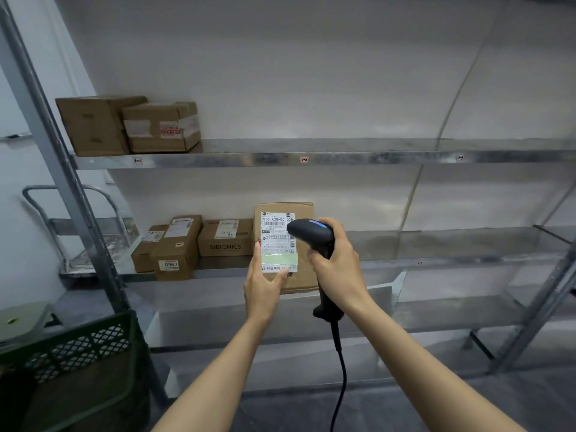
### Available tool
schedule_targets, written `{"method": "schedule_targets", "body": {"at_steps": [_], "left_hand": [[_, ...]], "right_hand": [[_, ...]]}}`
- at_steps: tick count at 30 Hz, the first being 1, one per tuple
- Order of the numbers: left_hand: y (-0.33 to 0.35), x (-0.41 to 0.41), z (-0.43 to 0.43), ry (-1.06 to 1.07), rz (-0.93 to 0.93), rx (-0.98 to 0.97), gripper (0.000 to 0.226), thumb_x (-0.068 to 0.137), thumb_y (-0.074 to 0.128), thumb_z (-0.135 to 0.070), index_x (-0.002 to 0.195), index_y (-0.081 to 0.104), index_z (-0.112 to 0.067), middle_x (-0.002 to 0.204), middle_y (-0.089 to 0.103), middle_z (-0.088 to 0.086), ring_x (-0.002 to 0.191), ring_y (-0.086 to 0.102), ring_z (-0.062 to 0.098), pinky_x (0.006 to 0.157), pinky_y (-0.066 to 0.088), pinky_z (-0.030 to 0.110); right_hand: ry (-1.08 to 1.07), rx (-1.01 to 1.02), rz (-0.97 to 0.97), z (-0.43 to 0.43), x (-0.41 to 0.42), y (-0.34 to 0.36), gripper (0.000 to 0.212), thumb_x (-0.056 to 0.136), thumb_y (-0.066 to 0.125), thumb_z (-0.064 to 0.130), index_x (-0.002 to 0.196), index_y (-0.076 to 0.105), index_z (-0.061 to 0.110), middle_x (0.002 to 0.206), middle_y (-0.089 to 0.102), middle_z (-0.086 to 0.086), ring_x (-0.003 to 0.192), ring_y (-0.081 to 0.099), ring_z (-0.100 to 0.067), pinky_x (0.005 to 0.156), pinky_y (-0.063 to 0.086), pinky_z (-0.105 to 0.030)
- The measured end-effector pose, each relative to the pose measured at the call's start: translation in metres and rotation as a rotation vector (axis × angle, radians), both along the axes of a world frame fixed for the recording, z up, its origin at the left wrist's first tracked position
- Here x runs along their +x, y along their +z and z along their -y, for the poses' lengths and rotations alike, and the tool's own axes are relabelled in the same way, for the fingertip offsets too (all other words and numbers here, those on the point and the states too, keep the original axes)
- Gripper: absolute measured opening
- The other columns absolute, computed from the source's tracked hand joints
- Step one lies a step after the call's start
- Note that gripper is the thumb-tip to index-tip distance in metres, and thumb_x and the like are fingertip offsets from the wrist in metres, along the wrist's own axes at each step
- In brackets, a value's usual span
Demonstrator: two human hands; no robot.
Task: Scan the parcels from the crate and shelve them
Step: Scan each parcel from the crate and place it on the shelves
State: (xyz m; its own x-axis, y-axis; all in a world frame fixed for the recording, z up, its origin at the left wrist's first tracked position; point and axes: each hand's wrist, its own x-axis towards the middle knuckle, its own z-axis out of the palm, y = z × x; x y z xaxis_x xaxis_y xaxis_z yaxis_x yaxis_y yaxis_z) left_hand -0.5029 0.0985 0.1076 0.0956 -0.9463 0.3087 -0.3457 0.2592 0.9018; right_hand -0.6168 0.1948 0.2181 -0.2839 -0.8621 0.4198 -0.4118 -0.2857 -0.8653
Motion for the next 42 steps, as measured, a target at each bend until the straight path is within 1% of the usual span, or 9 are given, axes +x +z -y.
{"method": "schedule_targets", "body": {"at_steps": [4,11,19,26,32,34,38,40,42], "left_hand": [[0.001,0.004,0.008,-0.005,0.005,-0.013,0.084,0.085,0.068,-0.031,0.151,0.016,-0.036,0.148,0.04,-0.008,0.127,0.04,0.01,0.093,0.029,0.017],[-0.001,0.01,0.019,-0.044,-0.008,-0.013,0.085,0.086,0.068,-0.03,0.152,0.014,-0.034,0.146,0.042,-0.005,0.128,0.042,0.014,0.102,0.038,0.03],[-0.003,0.012,0.022,-0.03,-0.012,-0.003,0.084,0.085,0.068,-0.03,0.151,0.016,-0.035,0.146,0.042,-0.008,0.127,0.042,0.012,0.095,0.031,0.02],[-0.002,0.017,0.022,-0.039,-0.016,0.0,0.084,0.086,0.068,-0.031,0.151,0.015,-0.036,0.147,0.042,-0.007,0.129,0.042,0.014,0.098,0.033,0.024],[0.009,0.025,0.021,-0.031,-0.024,-0.035,0.085,0.086,0.068,-0.028,0.152,0.015,-0.033,0.146,0.043,-0.007,0.123,0.041,0.005,0.097,0.033,0.021],[0.015,0.029,0.021,-0.016,-0.023,-0.059,0.085,0.086,0.069,-0.028,0.152,0.016,-0.032,0.147,0.041,-0.008,0.125,0.041,0.006,0.098,0.034,0.021],[0.03,0.037,0.021,0.002,-0.049,-0.089,0.085,0.085,0.069,-0.028,0.151,0.016,-0.036,0.147,0.042,-0.009,0.128,0.041,0.007,0.102,0.037,0.025],[0.039,0.042,0.02,0.024,-0.062,-0.106,0.085,0.085,0.07,-0.028,0.15,0.017,-0.038,0.145,0.044,-0.009,0.126,0.041,0.006,0.098,0.034,0.022],[0.048,0.046,0.019,0.045,-0.063,-0.133,0.085,0.085,0.07,-0.027,0.15,0.017,-0.038,0.145,0.044,-0.008,0.128,0.041,0.008,0.101,0.032,0.022]], "right_hand": [[-0.003,-0.007,-0.001,0.004,0.004,0.001,0.047,0.086,0.057,0.001,0.116,0.047,0.036,0.09,0.058,0.021,0.078,0.054,0.015,0.061,0.038,0.0],[-0.013,-0.01,-0.011,0.012,0.011,-0.002,0.048,0.085,0.057,0.0,0.112,0.045,0.039,0.09,0.057,0.021,0.08,0.054,0.015,0.061,0.039,-0.001],[-0.019,0.002,-0.024,0.018,0.015,-0.002,0.047,0.086,0.056,0.001,0.117,0.047,0.034,0.09,0.058,0.02,0.077,0.055,0.012,0.061,0.039,-0.002],[-0.025,-0.013,-0.014,0.018,0.018,-0.002,0.046,0.085,0.058,0.001,0.114,0.047,0.035,0.088,0.059,0.02,0.075,0.055,0.016,0.059,0.037,0.001],[-0.032,-0.018,-0.005,0.022,0.016,0.001,0.05,0.084,0.054,0.001,0.11,0.044,0.042,0.088,0.06,0.017,0.072,0.055,0.008,0.057,0.039,-0.003],[-0.037,-0.028,-0.001,0.023,0.015,0.003,0.05,0.084,0.054,0.0,0.111,0.044,0.042,0.089,0.059,0.018,0.072,0.055,0.008,0.056,0.038,-0.003],[-0.048,-0.059,0.016,0.025,0.012,0.01,0.052,0.084,0.054,-0.001,0.111,0.043,0.041,0.089,0.057,0.021,0.073,0.054,0.014,0.054,0.038,-0.002],[-0.052,-0.068,0.021,0.025,0.01,0.012,0.053,0.083,0.053,-0.002,0.111,0.043,0.042,0.088,0.057,0.021,0.071,0.055,0.013,0.053,0.039,-0.004],[-0.051,-0.076,0.031,0.025,0.008,0.014,0.052,0.083,0.053,0.0,0.109,0.043,0.044,0.087,0.058,0.02,0.067,0.055,0.009,0.052,0.039,-0.005]]}}
